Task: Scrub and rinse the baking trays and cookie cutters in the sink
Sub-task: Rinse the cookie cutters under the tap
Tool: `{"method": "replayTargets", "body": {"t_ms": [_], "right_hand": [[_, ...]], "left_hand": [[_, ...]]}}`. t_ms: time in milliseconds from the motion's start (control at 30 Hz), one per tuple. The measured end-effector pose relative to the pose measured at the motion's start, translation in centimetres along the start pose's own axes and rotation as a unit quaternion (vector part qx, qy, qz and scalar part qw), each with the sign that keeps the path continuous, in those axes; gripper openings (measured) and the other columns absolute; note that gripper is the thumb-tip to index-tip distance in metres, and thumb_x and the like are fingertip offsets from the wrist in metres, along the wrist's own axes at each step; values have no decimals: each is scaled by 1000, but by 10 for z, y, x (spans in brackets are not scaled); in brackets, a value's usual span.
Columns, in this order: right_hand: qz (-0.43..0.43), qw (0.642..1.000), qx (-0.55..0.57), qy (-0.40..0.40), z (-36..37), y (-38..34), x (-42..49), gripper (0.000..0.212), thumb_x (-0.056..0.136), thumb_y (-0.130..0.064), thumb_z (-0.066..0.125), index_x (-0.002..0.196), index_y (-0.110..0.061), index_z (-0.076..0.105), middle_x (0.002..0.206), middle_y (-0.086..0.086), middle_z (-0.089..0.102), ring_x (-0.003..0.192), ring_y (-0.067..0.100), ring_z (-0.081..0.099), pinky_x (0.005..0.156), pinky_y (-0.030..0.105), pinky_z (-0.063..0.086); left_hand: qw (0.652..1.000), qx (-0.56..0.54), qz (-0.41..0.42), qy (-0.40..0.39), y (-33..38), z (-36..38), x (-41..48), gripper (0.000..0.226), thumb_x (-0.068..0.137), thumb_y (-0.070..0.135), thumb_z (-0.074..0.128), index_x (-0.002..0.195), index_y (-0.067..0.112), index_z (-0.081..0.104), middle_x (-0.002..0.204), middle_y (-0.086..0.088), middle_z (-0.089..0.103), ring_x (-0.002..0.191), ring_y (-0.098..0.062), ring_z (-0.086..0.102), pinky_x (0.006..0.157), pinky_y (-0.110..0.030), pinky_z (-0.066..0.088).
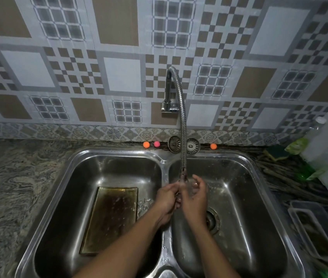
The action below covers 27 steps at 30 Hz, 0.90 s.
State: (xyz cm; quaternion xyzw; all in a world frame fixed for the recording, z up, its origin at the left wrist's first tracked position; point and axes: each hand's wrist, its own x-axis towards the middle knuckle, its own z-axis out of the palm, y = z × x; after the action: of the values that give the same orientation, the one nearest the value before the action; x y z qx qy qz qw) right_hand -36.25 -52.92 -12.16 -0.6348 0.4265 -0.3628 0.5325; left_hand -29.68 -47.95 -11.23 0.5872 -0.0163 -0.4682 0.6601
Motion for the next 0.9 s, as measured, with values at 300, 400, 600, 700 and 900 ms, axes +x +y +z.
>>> {"method": "replayTargets", "body": {"t_ms": [300, 400, 600, 700, 900], "right_hand": [[137, 986, 71, -57, 0, 7, 10, 34, 99, -31, 51, 73, -13, 64, 60, 1, 62, 52, 10, 56, 46, 23, 42], [159, 982, 62, -85, 3, 9, 11, 34, 99, -17, 44, 69, -13, 59, 62, 6, 60, 53, 15, 54, 48, 26, 41], [165, 972, 126, -111, -2, 17, 3, 24, 94, -21, 61, 78, -3, 65, 61, 5, 62, 56, 10, 53, 56, 20, 45], [194, 964, 136, -124, 4, 21, -2, 19, 93, -21, 63, 81, -6, 68, 76, 11, 72, 70, 17, 64, 65, 27, 50], [333, 841, 421, -74, 12, 4, -4, 31, 95, -14, 37, 97, -3, 66, 91, 18, 72, 84, 24, 68, 72, 30, 52]], "left_hand": [[994, -62, -10, 86, -6, 7, 6, 28, 82, -5, 71, 108, -5, 60, 61, -9, 60, 36, -8, 47, 36, -18, 39], [992, -82, -21, 90, -3, 1, 5, 32, 77, -14, 68, 105, 1, 60, 64, -15, 61, 35, -13, 49, 36, -20, 43], [990, -130, 26, 55, 1, -7, 7, 18, 91, 0, 55, 104, -2, 68, 79, -20, 63, 48, -18, 53, 42, -25, 43], [994, -53, 72, 64, 7, 0, 4, 19, 90, 4, 62, 105, 15, 66, 75, -6, 65, 55, -11, 59, 45, -22, 47], [970, 144, 193, 43, 3, -4, 10, 32, 77, -5, 75, 79, 25, 64, 61, 9, 66, 58, -3, 61, 62, -28, 54]]}}
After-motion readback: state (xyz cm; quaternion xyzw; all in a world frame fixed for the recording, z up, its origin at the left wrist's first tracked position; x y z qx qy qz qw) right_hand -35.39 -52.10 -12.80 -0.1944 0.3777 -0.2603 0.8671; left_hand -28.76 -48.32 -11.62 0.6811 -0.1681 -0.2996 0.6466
